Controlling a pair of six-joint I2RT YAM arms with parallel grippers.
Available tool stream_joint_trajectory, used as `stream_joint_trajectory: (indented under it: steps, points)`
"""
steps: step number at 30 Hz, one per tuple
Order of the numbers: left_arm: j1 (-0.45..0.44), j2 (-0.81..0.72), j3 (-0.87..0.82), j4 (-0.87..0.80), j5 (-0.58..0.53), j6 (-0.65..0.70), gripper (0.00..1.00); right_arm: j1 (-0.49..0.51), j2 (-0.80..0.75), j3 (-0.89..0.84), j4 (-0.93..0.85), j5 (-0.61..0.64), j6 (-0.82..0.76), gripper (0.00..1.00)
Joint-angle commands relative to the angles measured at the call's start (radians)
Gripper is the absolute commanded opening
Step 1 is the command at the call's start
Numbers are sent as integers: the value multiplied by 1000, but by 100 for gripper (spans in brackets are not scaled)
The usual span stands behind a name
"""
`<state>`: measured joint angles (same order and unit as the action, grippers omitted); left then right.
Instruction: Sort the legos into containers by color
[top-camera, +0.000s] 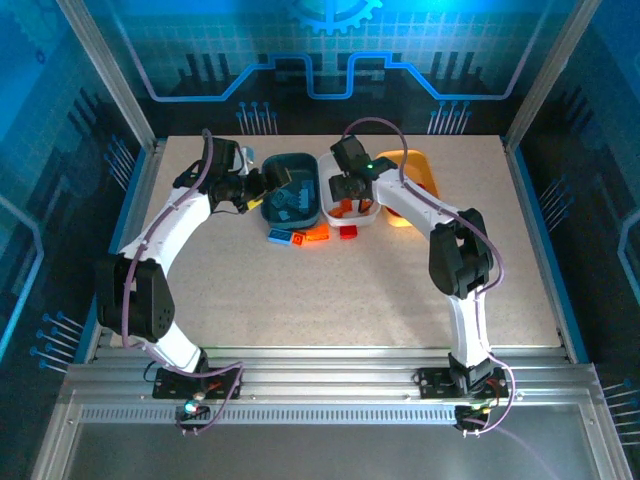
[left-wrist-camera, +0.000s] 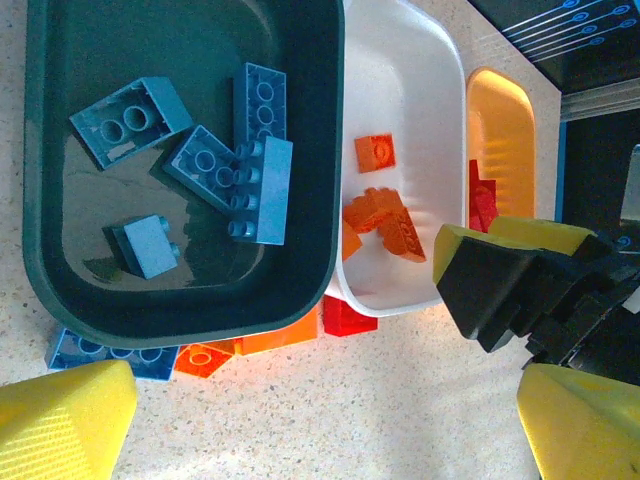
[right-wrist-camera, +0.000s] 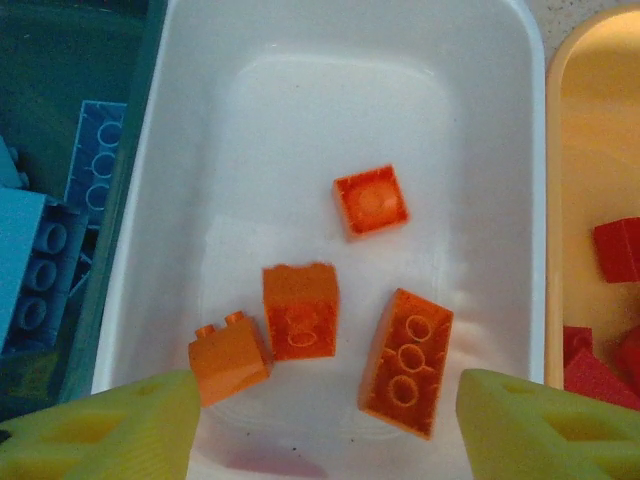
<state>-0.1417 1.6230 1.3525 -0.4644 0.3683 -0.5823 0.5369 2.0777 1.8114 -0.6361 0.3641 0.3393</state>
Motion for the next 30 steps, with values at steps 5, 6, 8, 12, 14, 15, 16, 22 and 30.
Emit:
stream_joint_trajectory:
  steps: [5,6,8,12,14,15,16,22,30]
  points:
    - [8,-9,-16,20,41,-24,99,113,-169,-229,-21,97,159,76]
    - [8,-9,-19,22,42,-25,99,129,-192,-289,-5,88,195,77]
    - [8,-8,-22,27,46,-30,99,150,-230,-380,23,82,255,78]
    - [8,1,-28,46,72,-49,99,162,-242,-459,78,-3,312,79]
    - [8,4,-30,49,78,-53,99,160,-208,-445,74,-9,316,79]
    - [8,4,-31,49,76,-53,99,160,-186,-431,68,0,316,79]
    - [8,4,-32,47,73,-50,99,156,-166,-417,63,10,313,79]
    - [8,4,-31,47,73,-48,99,96,-71,-364,70,-18,309,78]
    - [8,11,-30,49,77,-50,99,89,-18,-345,109,-38,260,70]
